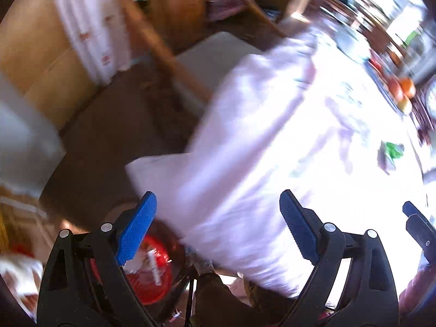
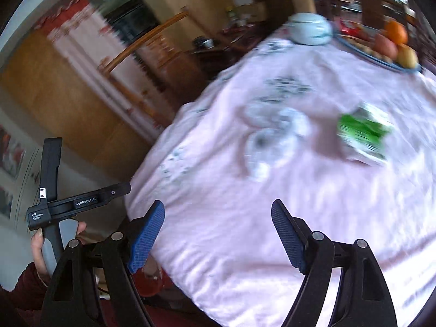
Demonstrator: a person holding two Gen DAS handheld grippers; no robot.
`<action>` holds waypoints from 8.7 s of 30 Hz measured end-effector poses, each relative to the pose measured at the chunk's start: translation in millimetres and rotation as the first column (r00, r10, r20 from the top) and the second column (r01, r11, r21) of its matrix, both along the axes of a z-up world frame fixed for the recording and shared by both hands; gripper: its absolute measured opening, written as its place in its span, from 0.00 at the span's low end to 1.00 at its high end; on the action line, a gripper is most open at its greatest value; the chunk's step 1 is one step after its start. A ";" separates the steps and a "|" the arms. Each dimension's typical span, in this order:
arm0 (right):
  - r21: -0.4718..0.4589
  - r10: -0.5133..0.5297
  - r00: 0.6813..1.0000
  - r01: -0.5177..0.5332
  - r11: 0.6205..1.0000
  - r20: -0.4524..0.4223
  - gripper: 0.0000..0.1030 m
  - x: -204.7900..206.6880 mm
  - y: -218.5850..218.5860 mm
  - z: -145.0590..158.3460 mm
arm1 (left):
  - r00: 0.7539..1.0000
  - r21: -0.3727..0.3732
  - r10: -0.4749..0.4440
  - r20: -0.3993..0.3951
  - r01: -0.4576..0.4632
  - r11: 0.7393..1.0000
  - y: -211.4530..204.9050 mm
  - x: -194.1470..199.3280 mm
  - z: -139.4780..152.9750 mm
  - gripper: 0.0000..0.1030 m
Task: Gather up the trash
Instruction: 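Move both open grippers back over the table, then close the left gripper on the crumpled clear plastic bag and lift it, then grasp the green-and-white tea drink packet with the right gripper and lift, then carry the plastic bag and tea packet over to the red wastebasket, then open the left gripper to drop the plastic bag into the wastebasket, then lower the tea packet into the wastebasket and open the right gripper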
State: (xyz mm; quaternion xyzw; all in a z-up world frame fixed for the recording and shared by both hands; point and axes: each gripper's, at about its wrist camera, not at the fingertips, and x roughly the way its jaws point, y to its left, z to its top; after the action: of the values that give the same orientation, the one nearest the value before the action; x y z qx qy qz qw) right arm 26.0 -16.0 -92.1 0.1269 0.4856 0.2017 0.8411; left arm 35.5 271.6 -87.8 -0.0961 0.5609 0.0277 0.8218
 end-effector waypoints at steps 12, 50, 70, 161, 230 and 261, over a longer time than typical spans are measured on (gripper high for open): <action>0.010 -0.311 0.950 0.311 0.950 -0.039 0.79 -37.3 -131.8 -20.8 | 0.945 0.006 -0.326 -0.002 0.326 0.945 -161.5 74.2 -10.7 0.86; -0.145 -0.215 0.975 0.204 0.968 -0.063 0.90 81.5 -123.1 -65.6 | 0.986 -0.013 -0.165 -0.038 0.164 0.986 -128.4 35.6 -11.7 0.19; -0.087 -0.258 0.965 0.261 0.961 0.038 0.63 59.4 -125.3 -42.1 | 0.975 -0.030 -0.221 -0.032 0.220 0.975 -127.6 39.3 -10.6 0.19; -0.004 0.696 0.714 -0.698 0.716 0.084 0.64 -42.9 182.1 29.3 | 0.770 0.097 0.637 -0.037 -0.631 0.770 109.6 -229.6 1.3 0.22; -0.158 0.879 0.474 -0.872 0.464 -0.038 0.64 -98.1 291.2 -69.9 | 0.688 -0.053 0.676 -0.263 -0.710 0.702 154.1 -232.2 -205.6 0.29; -0.121 0.937 0.340 -0.936 0.330 -0.079 0.64 -135.0 366.1 -106.4 | 0.521 0.012 0.839 -0.153 -0.848 0.529 135.7 -345.1 -96.4 0.56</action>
State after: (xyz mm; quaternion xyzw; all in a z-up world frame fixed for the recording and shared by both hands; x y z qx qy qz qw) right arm -109.0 350.1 -198.5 -0.2368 0.4811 0.6128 0.5805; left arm -309.6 407.3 -184.2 -0.3800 0.5008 0.4107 0.6604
